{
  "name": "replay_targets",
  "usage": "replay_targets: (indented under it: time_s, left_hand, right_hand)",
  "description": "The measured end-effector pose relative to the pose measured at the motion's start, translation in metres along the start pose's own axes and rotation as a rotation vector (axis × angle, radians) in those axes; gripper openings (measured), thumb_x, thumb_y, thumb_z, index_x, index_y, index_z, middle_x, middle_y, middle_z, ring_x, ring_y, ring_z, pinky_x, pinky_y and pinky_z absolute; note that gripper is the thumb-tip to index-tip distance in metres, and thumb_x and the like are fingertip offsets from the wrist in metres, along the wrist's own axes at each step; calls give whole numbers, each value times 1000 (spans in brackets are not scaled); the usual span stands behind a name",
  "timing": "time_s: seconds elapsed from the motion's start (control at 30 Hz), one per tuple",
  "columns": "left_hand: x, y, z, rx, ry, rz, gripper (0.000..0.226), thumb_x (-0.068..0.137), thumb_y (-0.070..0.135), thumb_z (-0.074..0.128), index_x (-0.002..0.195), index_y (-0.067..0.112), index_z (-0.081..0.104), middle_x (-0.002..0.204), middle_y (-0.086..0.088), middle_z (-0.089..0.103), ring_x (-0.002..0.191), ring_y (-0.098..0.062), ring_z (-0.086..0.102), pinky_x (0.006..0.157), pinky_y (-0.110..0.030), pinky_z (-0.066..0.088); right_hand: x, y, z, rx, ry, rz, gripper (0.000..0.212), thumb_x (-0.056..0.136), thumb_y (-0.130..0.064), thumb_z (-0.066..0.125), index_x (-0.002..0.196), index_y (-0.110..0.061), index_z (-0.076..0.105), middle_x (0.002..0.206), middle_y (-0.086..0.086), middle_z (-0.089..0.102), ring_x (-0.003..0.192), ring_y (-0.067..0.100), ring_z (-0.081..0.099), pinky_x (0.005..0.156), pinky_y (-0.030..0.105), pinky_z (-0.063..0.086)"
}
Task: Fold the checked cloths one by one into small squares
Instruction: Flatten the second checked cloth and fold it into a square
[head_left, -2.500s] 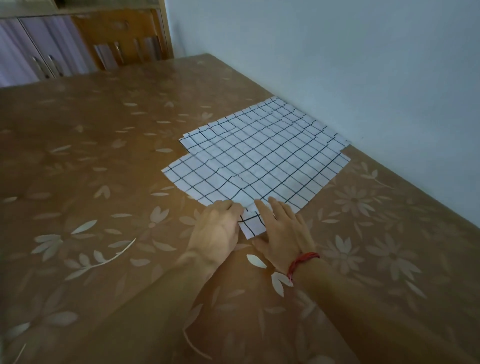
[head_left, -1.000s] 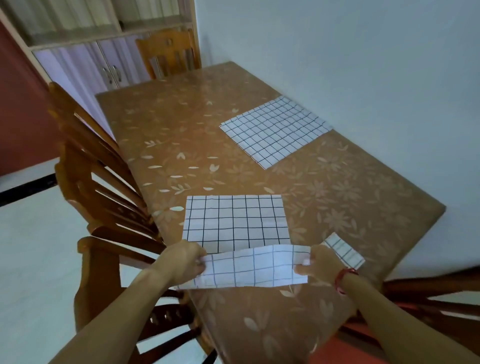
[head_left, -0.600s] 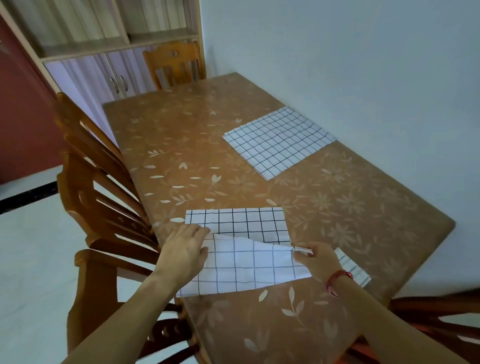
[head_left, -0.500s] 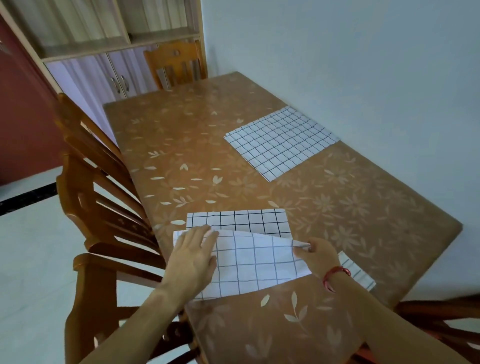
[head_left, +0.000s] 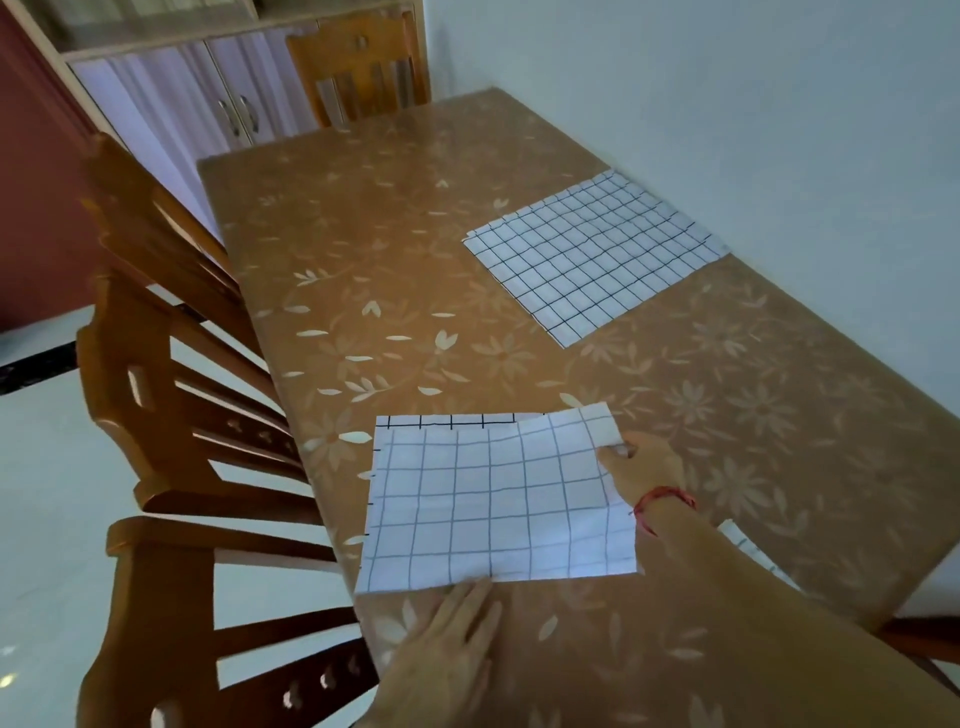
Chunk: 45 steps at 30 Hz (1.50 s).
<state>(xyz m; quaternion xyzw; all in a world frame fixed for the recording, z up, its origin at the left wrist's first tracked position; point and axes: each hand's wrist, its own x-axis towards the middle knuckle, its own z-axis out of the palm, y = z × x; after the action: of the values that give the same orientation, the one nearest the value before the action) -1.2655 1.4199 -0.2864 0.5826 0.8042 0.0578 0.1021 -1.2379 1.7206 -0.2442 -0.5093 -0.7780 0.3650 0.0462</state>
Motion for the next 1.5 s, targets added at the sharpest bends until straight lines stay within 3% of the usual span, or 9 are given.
replay_targets:
  time_s: [0.13,0.3,0.37,0.53,0.8,1.0,1.2,1.3,1.5]
  left_hand:
    - [0,-4,20,-17,49,-71,54,71,34,43,114,17,72,132,-7,61,124,-22,54,109,-37,27]
    - [8,-9,26,-26,-11,-118,58,73,37,43,120,12,68,138,-10,56,131,-22,41,108,-39,21]
    - [11,-12,28,-42,-39,-139,59,75,36,42,122,11,67,139,-10,55,132,-21,38,103,-41,27]
    - [12,-24,33,-26,-64,-124,56,84,36,39,127,11,63,142,-7,53,135,-19,34,103,-41,26]
    - [1,-25,27,-20,53,-99,56,90,27,39,138,2,49,147,-12,44,140,-23,34,113,-35,16]
    - [-17,-31,33,3,24,-121,62,90,32,34,141,-2,43,148,-19,41,138,-28,38,109,-44,39]
    - [-34,-38,30,15,5,-166,64,90,32,31,143,-5,28,148,-23,39,137,-34,39,106,-49,43]
    - [-43,-45,28,33,-48,-271,64,91,33,29,139,-8,40,145,-25,42,135,-35,42,101,-52,46]
    - [-52,-48,26,75,-19,-385,59,93,32,31,135,-6,50,144,-22,45,133,-33,45,106,-43,40]
  right_hand:
    - [1,-5,4,48,-13,-42,9,87,-19,59,89,-14,66,75,1,63,73,20,57,66,29,46]
    - [-3,6,14,-9,-13,-164,47,84,-35,60,129,-32,48,121,-1,59,111,21,55,91,36,48]
    - [-15,13,20,-166,-22,-237,56,86,-38,57,138,-27,42,139,3,46,128,25,42,102,45,43]
    - [-73,26,50,-476,-263,-479,64,95,-41,43,151,-19,24,159,4,14,147,21,10,118,39,20]
    - [-140,35,103,-671,-366,-791,68,82,-39,41,139,-5,48,147,12,43,138,25,38,108,44,37]
    - [-159,26,124,-703,-419,-799,68,83,-41,39,141,-4,46,148,13,42,138,26,38,106,45,40]
    - [-171,26,134,-697,-414,-758,69,84,-45,40,140,-5,45,148,12,43,138,24,39,107,44,39]
    - [-171,31,133,-713,-394,-728,73,83,-49,43,140,-3,46,149,12,40,139,25,37,107,43,39]
    - [-163,53,115,-730,-349,-653,78,92,-51,29,151,-3,13,160,9,0,147,23,-5,118,40,3]
